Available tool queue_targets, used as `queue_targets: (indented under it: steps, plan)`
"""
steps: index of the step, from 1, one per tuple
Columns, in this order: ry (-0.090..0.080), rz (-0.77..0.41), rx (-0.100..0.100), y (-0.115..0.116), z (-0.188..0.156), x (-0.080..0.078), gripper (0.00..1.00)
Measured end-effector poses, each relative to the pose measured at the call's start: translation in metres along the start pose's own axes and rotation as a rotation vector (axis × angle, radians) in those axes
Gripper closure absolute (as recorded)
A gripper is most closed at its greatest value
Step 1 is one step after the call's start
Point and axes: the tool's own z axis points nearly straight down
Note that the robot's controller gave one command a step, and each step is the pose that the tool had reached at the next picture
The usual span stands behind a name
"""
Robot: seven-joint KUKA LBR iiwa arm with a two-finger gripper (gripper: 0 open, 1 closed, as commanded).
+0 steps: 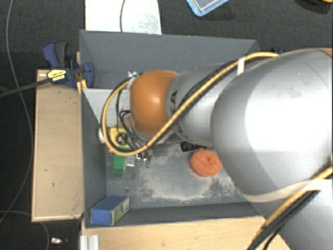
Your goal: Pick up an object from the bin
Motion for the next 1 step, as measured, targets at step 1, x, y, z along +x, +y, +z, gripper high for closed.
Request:
queue_targets:
  steps: [1]
  plan:
    - [-0.004, -0.193, -0.012, 0.0135, 0.0059, 0.0034, 0.0]
